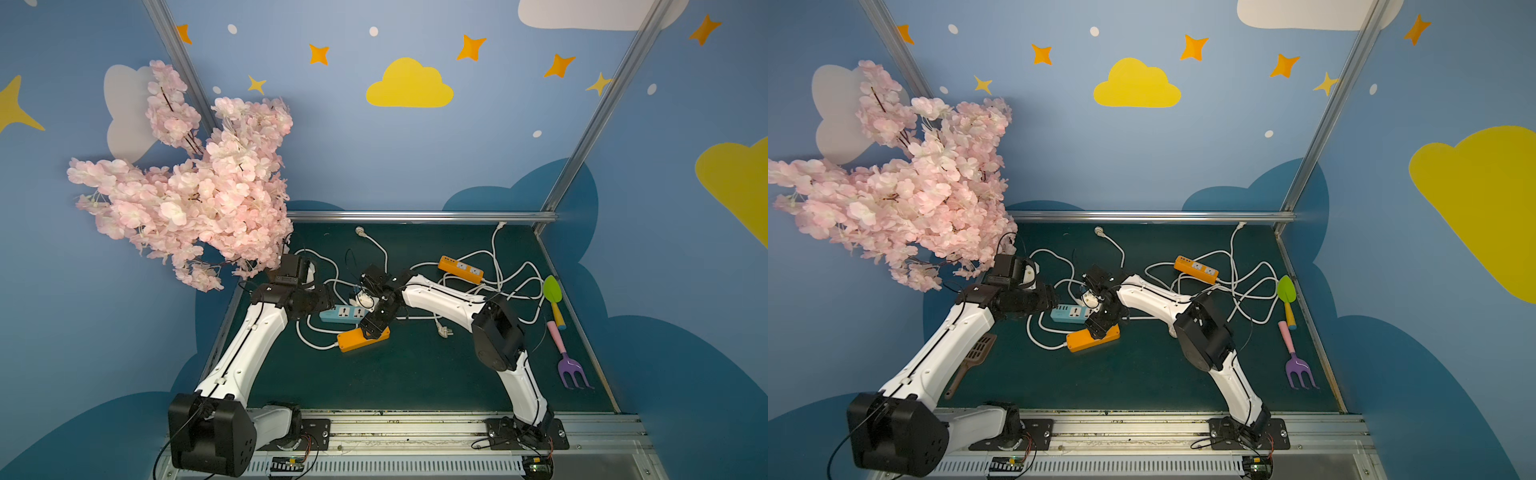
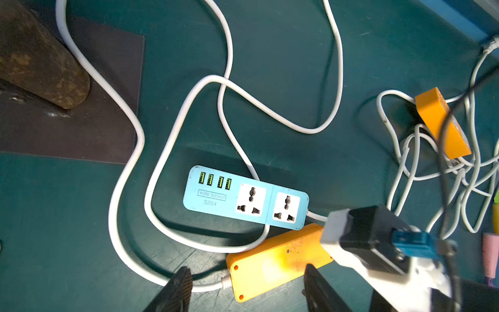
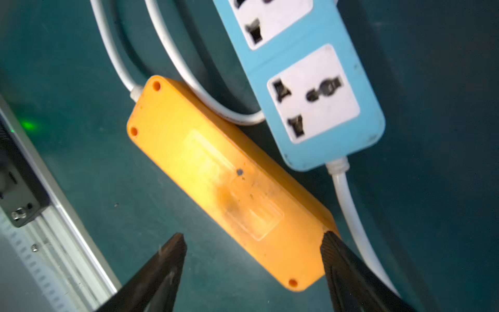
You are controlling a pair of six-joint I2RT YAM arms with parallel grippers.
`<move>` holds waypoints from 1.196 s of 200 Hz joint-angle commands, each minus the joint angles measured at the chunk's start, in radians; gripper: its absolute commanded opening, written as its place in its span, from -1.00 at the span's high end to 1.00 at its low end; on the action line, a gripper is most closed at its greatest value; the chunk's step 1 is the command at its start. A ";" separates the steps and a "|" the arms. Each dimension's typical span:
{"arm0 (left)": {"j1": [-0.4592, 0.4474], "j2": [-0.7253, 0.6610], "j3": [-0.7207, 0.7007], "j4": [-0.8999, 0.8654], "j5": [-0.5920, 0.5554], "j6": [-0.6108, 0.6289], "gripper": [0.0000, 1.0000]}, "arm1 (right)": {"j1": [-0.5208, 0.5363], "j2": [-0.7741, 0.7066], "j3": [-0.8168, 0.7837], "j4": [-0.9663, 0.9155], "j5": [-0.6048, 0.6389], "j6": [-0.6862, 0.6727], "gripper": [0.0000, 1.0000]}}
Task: Wrap the cord around the power strip
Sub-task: Pick up the power strip from the center of the board.
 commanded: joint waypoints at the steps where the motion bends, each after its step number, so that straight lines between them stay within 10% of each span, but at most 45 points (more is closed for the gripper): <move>1: 0.014 -0.017 0.030 -0.038 0.023 0.015 -0.33 | 0.022 0.068 0.103 -0.054 0.032 -0.079 -0.62; 157: 0.047 -0.095 0.063 -0.049 0.081 0.002 -0.28 | 0.099 0.153 0.100 -0.142 0.143 -0.036 -0.67; 200: 0.046 -0.120 0.126 -0.094 0.105 0.010 -0.23 | 0.110 0.048 0.040 -0.113 0.043 -0.032 0.26; 239: 0.011 -0.110 0.220 -0.086 0.178 -0.001 -0.23 | 0.004 -0.216 -0.092 -0.028 -0.347 0.069 0.51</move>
